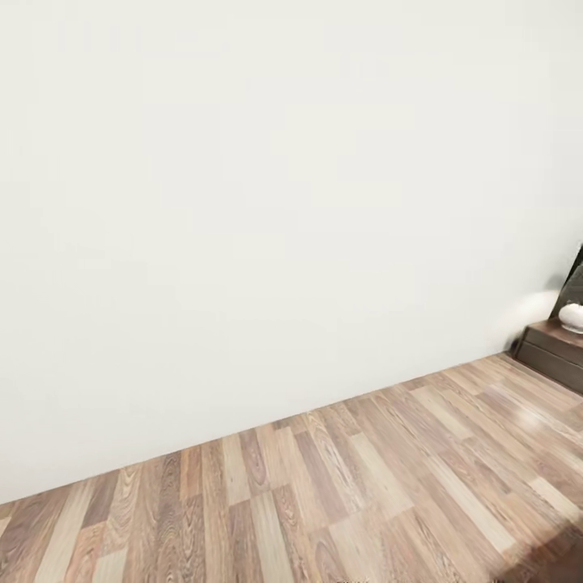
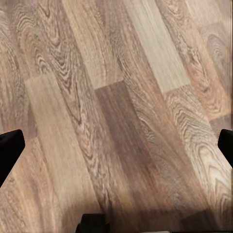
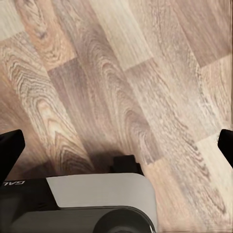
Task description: In the bedroom, move the book from the bed onto either nightstand, and place the two sandals side by side next to the bed.
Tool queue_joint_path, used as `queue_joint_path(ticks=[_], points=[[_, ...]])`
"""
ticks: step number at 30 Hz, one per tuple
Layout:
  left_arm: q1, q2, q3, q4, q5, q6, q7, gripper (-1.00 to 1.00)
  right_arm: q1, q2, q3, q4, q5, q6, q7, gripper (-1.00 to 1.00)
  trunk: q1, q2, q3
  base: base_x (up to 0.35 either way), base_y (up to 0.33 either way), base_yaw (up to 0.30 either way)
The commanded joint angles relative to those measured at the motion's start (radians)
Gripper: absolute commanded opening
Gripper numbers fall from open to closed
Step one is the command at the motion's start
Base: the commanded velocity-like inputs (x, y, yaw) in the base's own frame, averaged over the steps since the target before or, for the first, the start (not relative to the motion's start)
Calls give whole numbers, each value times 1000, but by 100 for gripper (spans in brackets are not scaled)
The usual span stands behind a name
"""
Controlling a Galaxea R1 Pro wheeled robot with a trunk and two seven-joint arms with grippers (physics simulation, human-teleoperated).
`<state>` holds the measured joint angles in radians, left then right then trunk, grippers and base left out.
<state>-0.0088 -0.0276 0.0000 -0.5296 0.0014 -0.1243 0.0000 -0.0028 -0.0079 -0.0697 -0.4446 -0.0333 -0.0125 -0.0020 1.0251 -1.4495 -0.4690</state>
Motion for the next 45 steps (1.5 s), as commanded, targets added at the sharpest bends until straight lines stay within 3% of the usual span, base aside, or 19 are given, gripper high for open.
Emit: queue_joint_path(ticks=[1,45], points=[[0,0,0,0,0,-3,0,100,0,0,-1,0,-4,-1,-1,100,0,-1,-1,0,0,-300],[0,0,0,0,0,-3,0,100,0,2,-1,1,-2,-2,-3,100,0,-1,-1,0,0,-300]])
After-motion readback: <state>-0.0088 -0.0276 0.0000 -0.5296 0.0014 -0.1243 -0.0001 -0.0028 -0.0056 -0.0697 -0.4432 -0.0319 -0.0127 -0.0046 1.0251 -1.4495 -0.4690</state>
